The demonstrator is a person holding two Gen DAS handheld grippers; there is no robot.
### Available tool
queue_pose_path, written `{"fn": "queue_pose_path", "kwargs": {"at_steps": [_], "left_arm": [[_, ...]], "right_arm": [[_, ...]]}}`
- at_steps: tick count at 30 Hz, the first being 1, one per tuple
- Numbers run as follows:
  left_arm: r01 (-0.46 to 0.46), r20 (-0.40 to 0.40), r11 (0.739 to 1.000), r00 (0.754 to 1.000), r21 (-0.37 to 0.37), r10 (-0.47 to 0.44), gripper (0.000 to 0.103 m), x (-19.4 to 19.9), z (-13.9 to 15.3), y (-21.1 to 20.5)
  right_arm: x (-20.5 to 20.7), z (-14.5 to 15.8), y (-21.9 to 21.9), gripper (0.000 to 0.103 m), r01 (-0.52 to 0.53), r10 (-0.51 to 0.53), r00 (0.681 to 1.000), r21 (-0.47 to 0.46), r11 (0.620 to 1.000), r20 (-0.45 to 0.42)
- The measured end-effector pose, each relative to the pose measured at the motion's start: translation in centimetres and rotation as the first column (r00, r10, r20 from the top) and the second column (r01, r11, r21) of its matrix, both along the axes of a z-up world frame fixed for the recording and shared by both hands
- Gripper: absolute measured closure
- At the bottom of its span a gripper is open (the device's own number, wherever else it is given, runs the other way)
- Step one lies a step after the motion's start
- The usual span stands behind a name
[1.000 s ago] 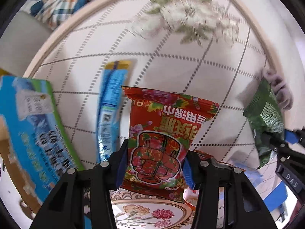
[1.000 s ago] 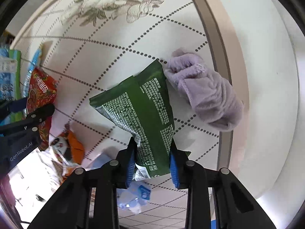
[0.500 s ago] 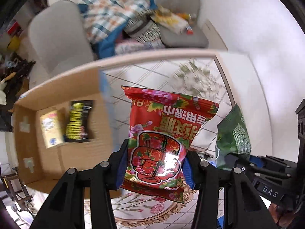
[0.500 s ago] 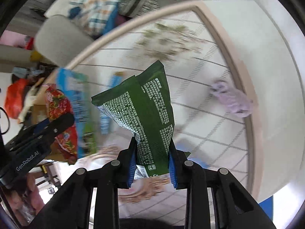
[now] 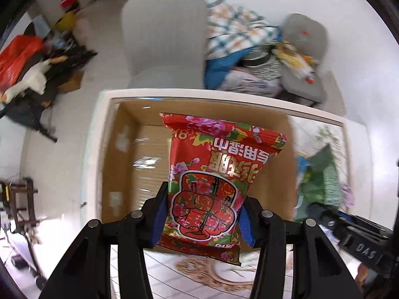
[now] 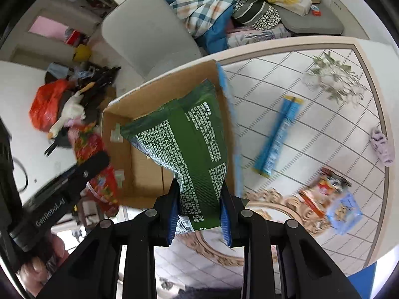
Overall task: Organize soft objects
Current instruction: 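Carry both bags into the box and open both tools to release them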
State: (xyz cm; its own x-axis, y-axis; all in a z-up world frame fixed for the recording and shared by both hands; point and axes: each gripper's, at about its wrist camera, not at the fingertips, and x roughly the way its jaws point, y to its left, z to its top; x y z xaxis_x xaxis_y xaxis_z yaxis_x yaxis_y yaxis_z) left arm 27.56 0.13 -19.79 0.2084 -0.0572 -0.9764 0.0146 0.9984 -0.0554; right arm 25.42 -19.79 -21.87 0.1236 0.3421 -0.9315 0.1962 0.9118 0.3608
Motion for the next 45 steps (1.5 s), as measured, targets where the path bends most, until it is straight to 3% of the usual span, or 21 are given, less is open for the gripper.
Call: {"fn": "queue_pose_path", "kwargs": {"at_steps": [7, 17, 18, 20, 21, 22, 30, 40, 42, 44, 45], "left_arm": [[-0.053, -0.11, 0.997, 0.992, 0.062, 0.06, 0.057, 4.9, -6.6, 4.8], [-0.014, -0.261, 0.994, 0.964, 0.107, 0.042, 0.055, 9.0, -12.1, 5.1], [-0.019, -0.266, 0.994, 0.963, 0.106, 0.046, 0.054, 9.1, -12.2, 5.2], [-0.031, -0.271, 0.996, 0.961, 0.086, 0.054, 0.052, 9.4, -11.9, 5.3], [-0.039, -0.27, 0.996, 0.961, 0.075, 0.058, 0.052, 9.4, -11.6, 5.4], [-0.045, -0.268, 0.996, 0.961, 0.071, 0.062, 0.051, 9.4, -11.4, 5.5], [-0.048, -0.227, 0.998, 0.972, 0.042, 0.056, 0.046, 8.8, -8.9, 5.8], [-0.038, -0.105, 0.998, 0.994, 0.046, 0.043, 0.036, 2.7, -4.1, 5.8], [-0.038, -0.089, 0.998, 0.995, 0.041, 0.042, 0.027, 1.1, -3.5, 5.9], [-0.036, -0.075, 0.999, 0.996, 0.034, 0.038, 0.009, 0.1, -3.1, 5.8], [-0.037, -0.062, 0.999, 0.997, 0.036, 0.039, 0.007, -0.8, -2.6, 5.7]], "right_arm": [[5.0, -4.8, 4.2, 0.073, 0.051, -0.061, 0.996, -0.141, 0.989, -0.067], [9.3, -10.2, 4.1, 0.072, 0.098, -0.138, 0.983, -0.29, 0.952, -0.119], [9.6, -10.4, 4.1, 0.07, 0.095, -0.137, 0.983, -0.303, 0.948, -0.12], [10.2, -10.7, 4.2, 0.057, 0.08, -0.123, 0.983, -0.29, 0.954, -0.133], [10.3, -10.7, 4.2, 0.037, 0.081, -0.121, 0.984, -0.276, 0.958, -0.134], [10.4, -10.5, 4.2, 0.029, 0.077, -0.115, 0.985, -0.265, 0.961, -0.128], [10.0, -7.9, 4.9, 0.029, 0.018, -0.045, 0.994, -0.254, 0.967, -0.102], [5.2, -6.1, 6.9, 0.028, -0.101, 0.082, 0.993, -0.23, 0.968, -0.089], [4.1, -5.7, 7.3, 0.028, -0.116, 0.1, 0.992, -0.237, 0.964, -0.078], [2.7, -5.0, 7.7, 0.024, -0.131, 0.121, 0.991, -0.245, 0.961, -0.057], [2.0, -4.7, 7.8, 0.016, -0.135, 0.128, 0.991, -0.251, 0.959, -0.044]]}}
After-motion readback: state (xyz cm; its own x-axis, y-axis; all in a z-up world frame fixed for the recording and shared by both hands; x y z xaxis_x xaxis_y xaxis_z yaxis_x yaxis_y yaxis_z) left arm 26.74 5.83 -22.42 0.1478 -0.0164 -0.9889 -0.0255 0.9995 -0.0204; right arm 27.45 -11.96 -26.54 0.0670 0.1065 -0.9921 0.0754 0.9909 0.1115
